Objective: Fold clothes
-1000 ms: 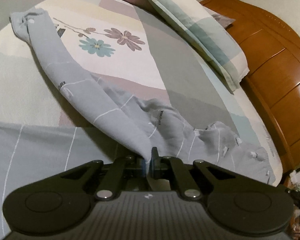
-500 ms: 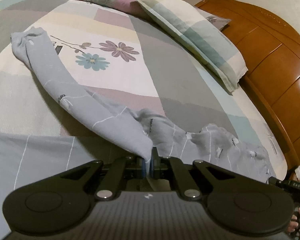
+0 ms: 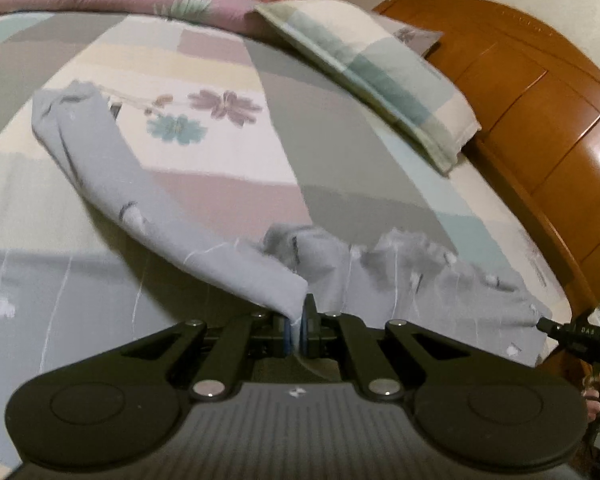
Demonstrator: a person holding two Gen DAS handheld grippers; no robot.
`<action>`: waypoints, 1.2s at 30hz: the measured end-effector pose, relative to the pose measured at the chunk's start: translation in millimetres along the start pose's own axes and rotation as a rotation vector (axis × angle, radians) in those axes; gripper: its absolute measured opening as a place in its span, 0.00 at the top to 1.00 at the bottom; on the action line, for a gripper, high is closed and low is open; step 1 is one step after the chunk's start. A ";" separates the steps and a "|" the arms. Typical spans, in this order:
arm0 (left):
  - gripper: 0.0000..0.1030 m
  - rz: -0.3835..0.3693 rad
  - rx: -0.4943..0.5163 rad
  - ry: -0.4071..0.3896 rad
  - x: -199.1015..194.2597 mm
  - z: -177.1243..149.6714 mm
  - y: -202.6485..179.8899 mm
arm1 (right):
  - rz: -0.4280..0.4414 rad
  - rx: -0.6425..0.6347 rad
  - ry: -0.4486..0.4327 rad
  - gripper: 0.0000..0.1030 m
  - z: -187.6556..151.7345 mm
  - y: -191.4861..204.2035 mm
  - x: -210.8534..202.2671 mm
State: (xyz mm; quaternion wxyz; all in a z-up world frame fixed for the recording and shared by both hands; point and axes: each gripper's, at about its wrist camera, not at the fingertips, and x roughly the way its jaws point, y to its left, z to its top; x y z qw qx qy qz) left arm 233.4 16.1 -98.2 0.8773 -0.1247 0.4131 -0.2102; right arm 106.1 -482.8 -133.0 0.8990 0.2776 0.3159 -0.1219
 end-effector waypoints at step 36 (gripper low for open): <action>0.74 0.060 -0.031 0.111 -37.3 -32.0 26.8 | 0.088 -0.405 0.101 0.71 -33.8 134.8 -16.3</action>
